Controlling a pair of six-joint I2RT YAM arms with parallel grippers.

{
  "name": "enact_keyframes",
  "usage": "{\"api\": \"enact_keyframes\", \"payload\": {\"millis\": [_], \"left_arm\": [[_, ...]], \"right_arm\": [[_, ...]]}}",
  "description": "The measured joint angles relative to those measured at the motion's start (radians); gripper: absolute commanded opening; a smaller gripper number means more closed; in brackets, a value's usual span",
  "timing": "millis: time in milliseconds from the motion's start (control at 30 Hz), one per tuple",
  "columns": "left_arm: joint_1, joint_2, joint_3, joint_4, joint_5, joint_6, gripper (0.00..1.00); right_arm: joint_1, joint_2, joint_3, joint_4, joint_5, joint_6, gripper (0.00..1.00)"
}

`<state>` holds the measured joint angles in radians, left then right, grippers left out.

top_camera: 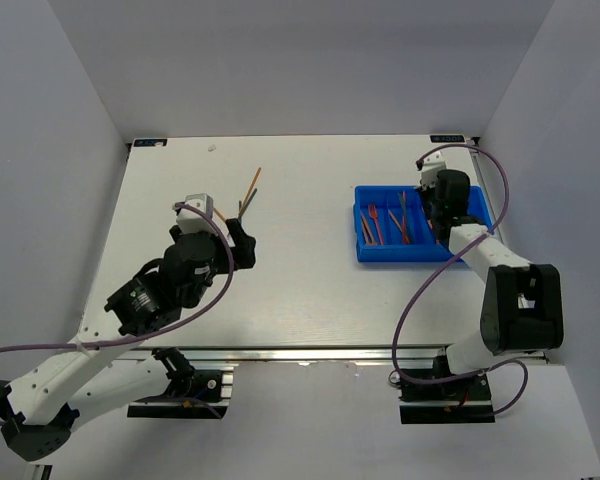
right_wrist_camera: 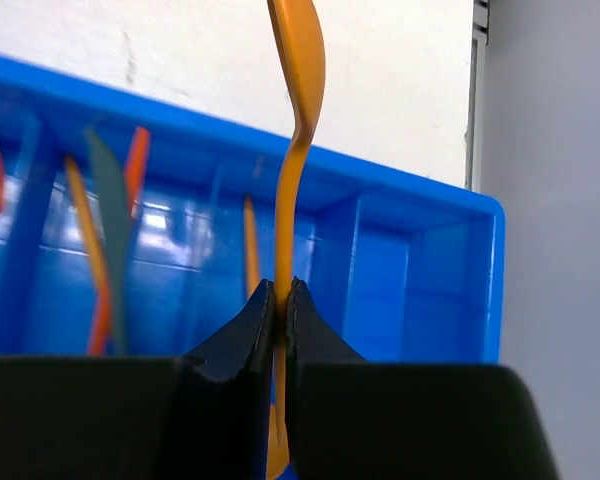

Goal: Sort the eating utensils into containers

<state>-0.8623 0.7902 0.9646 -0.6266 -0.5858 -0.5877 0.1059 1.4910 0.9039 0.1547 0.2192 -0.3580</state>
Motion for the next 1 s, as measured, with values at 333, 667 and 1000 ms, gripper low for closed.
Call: {"api": "enact_keyframes", "payload": {"millis": [333, 667, 1000], "left_arm": [[0.0, 0.001, -0.108, -0.06, -0.024, 0.073, 0.98], [0.0, 0.001, -0.108, -0.048, -0.048, 0.09, 0.98], [0.0, 0.006, -0.119, -0.046, -0.063, 0.09, 0.98]], "right_arm": [[-0.061, 0.04, -0.055, 0.08, -0.088, -0.079, 0.0], [-0.079, 0.027, -0.069, 0.055, -0.118, -0.06, 0.19], [-0.08, -0.011, -0.07, 0.026, -0.13, -0.031, 0.24]]}}
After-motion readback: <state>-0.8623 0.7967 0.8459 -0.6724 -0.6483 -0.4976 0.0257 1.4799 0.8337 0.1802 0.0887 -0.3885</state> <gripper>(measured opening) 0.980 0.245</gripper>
